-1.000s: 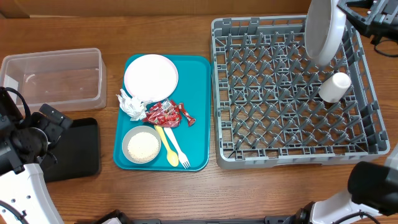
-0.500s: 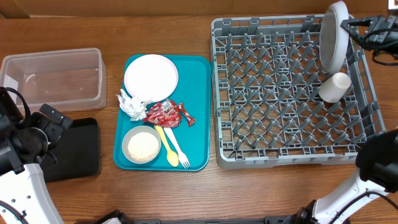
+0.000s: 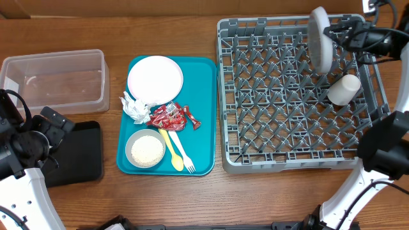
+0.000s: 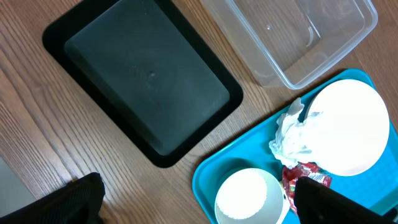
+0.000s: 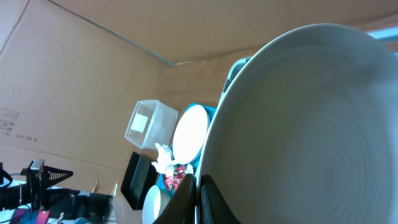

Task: Sort waste into correct bins and load items into the dishwasher rack
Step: 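Lift the grey plate and stand it upright in the rack, then release the grey plate and move the right gripper back to the tray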

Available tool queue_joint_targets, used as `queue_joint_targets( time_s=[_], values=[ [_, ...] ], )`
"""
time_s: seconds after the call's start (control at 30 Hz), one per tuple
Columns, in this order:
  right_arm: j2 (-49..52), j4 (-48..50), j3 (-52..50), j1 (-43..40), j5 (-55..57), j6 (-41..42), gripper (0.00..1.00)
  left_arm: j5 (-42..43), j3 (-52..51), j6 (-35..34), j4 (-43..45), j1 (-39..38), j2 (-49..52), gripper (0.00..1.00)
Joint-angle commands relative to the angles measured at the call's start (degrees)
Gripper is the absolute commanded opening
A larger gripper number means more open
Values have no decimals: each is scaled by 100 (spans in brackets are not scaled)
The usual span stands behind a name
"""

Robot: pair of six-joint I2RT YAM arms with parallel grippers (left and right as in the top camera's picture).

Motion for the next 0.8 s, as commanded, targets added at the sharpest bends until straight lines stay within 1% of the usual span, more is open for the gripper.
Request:
queue_joint_targets(
  time_s=[0.0, 0.2, 0.23, 0.27, 0.33, 0.37, 0.4, 0.53, 0.57, 0.63, 0.7, 0.73, 0.77],
  values=[
    [201, 31, 85, -17, 26, -105, 4, 28, 92, -98, 4, 24, 9, 100],
    [546, 48, 85, -20, 24, -101, 4, 28, 92, -98, 4, 26, 9, 100],
    [577, 59, 85, -24, 24, -101, 6, 28, 92, -98, 4, 24, 9, 100],
    [584, 79, 85, -42, 24, -83, 15, 28, 92, -98, 4, 24, 9, 100],
    [584, 149, 85, -101, 22, -59, 28, 28, 92, -98, 4, 24, 9, 100],
    [581, 205, 87, -157, -2, -33, 38, 28, 92, -98, 4, 26, 9, 100],
    [581, 258, 87, -227, -26, -7, 44, 28, 92, -98, 4, 24, 9, 100],
    [581, 511, 87, -684, -22, 339, 46, 28, 92, -98, 4, 24, 9, 100],
    [581, 501, 87, -809, -155, 474, 46, 28, 92, -98, 4, 24, 9, 100],
    [562, 341, 90, -898, -831, 542, 45, 28, 92, -98, 4, 26, 9, 100],
    [494, 107, 90, -863, -1049, 540, 27, 28, 92, -98, 4, 26, 9, 100],
    [435, -61, 90, -752, -986, 509, 22, 28, 92, -98, 4, 24, 9, 100],
    [372, -214, 90, -595, -859, 437, 22, 28, 92, -98, 4, 24, 9, 100]
  ],
)
